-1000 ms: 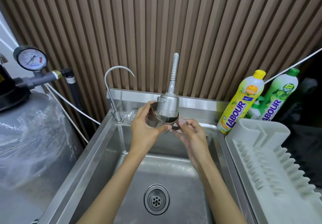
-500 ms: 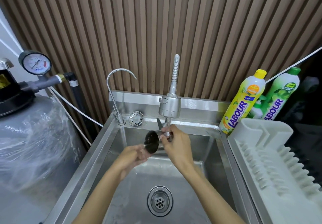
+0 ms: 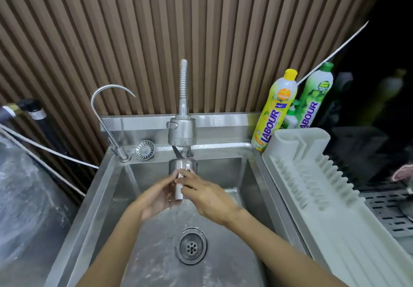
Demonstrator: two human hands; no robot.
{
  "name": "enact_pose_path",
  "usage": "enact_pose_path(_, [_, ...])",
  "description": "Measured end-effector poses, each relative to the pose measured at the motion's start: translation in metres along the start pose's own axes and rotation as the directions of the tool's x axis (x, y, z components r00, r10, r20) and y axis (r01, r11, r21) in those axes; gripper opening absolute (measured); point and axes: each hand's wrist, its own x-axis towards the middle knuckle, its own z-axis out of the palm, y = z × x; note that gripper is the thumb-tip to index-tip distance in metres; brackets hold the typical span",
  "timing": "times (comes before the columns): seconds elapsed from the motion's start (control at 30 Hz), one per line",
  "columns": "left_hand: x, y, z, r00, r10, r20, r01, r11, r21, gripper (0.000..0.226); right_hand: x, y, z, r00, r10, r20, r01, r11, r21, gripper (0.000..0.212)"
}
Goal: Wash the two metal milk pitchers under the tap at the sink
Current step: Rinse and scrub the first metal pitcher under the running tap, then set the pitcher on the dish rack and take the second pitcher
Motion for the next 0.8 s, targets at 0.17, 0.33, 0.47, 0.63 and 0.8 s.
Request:
enact_pose_path(0.17, [0.01,-0.011,0.027,0.999,-0.027,0.023,0.024,0.993,0.118,0.054,-0.039,0.013,-0.006,0.996,0.087,-0.001,-0.087,0.995,-0.042,0.015])
enact_pose_path(0.33, [0.03,-0.011,0.091,0.993,0.119,-0.01,-0.116,0.985,0.126,0.065,-0.072,0.022,-0.035,0.788,0.615,0.027,-0.581,0.728,0.363,0.059])
enact_pose_path(0.47, [0.046,0.0,0.162,0.963,0.268,-0.007,-0.26,0.94,0.223,0.068,-0.09,0.042,-0.082,0.573,0.819,-0.035,-0.631,0.468,0.619,0.077])
enact_pose_path(0.63, [0.07,0.006,0.245,0.895,0.445,0.035,-0.424,0.825,0.374,0.066,-0.127,0.084,-0.149,0.529,0.848,-0.019,-0.758,0.483,0.438,0.085])
enact_pose_path(0.8, [0.093,-0.004,0.3,0.907,0.393,0.151,-0.421,0.842,0.337,0.048,-0.165,0.124,-0.186,0.454,0.889,-0.065,-0.869,0.457,0.189,0.092])
